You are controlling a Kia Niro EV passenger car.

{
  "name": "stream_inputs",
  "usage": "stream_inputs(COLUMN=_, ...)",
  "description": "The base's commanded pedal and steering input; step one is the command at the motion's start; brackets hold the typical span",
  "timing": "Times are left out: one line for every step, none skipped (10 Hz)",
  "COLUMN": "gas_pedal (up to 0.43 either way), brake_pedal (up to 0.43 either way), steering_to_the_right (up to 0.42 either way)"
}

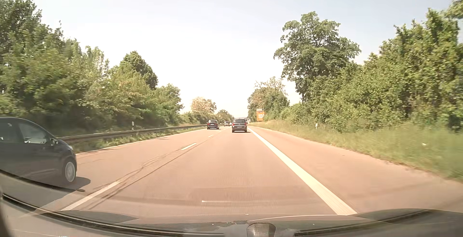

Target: Follow the waypoints while adhering to traffic rules and regulations

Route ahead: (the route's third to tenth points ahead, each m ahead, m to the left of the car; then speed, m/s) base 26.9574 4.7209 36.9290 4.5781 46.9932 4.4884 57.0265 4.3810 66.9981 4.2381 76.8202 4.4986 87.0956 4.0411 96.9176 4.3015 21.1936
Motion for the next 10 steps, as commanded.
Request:
stream_inputs(gas_pedal=0.138, brake_pedal=0.000, steering_to_the_right=-0.002)
stream_inputs(gas_pedal=0.150, brake_pedal=0.000, steering_to_the_right=-0.001)
stream_inputs(gas_pedal=0.150, brake_pedal=0.000, steering_to_the_right=-0.001)
stream_inputs(gas_pedal=0.150, brake_pedal=0.000, steering_to_the_right=-0.001)
stream_inputs(gas_pedal=0.157, brake_pedal=0.000, steering_to_the_right=-0.001)
stream_inputs(gas_pedal=0.157, brake_pedal=0.000, steering_to_the_right=-0.001)
stream_inputs(gas_pedal=0.157, brake_pedal=0.000, steering_to_the_right=-0.001)
stream_inputs(gas_pedal=0.157, brake_pedal=0.000, steering_to_the_right=-0.001)
stream_inputs(gas_pedal=0.157, brake_pedal=0.000, steering_to_the_right=-0.001)
stream_inputs(gas_pedal=0.157, brake_pedal=0.000, steering_to_the_right=-0.001)
